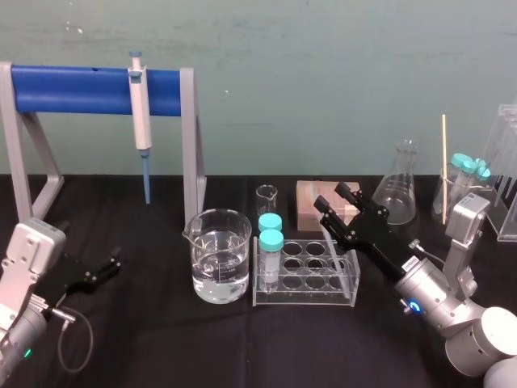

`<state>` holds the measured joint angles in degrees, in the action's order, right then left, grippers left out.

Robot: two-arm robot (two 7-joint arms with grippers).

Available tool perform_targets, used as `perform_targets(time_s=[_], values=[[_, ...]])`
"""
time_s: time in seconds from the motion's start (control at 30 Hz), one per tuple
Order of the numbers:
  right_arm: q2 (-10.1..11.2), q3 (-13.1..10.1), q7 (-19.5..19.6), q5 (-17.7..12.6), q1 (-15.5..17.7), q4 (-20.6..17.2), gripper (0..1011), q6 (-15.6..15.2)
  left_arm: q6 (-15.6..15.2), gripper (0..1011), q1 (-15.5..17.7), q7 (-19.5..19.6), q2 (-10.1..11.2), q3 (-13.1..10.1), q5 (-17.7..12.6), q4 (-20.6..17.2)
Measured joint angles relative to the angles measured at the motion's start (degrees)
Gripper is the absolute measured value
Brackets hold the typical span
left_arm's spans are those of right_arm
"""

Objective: Pick up the stirring rod with one hand, then place it down.

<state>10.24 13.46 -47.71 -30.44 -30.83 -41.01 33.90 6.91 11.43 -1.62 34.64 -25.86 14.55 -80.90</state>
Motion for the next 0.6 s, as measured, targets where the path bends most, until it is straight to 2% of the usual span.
perform_targets(time_s=[0.03,0.07,0.13,0.17,0.2,0.53,0.6], values=[[0.0,0.0,0.0,0.0,0.0,0.0,541,0.01,0.0,1000,0.0,0.0,0.0,0.0,0.0,0.0],[0.0,0.0,0.0,0.0,0.0,0.0,611,0.01,0.0,1000,0.0,0.0,0.0,0.0,0.0,0.0],[0.0,0.0,0.0,0.0,0.0,0.0,651,0.02,0.0,1000,0.0,0.0,0.0,0.0,0.0,0.0],[0.0,0.0,0.0,0.0,0.0,0.0,712,0.03,0.0,1000,0.0,0.0,0.0,0.0,0.0,0.0],[0.0,0.0,0.0,0.0,0.0,0.0,712,0.03,0.0,1000,0.0,0.0,0.0,0.0,0.0,0.0],[0.0,0.0,0.0,0.0,0.0,0.0,1000,0.04,0.0,1000,0.0,0.0,0.0,0.0,0.0,0.0],[0.0,0.0,0.0,0.0,0.0,0.0,1000,0.04,0.0,1000,0.0,0.0,0.0,0.0,0.0,0.0]])
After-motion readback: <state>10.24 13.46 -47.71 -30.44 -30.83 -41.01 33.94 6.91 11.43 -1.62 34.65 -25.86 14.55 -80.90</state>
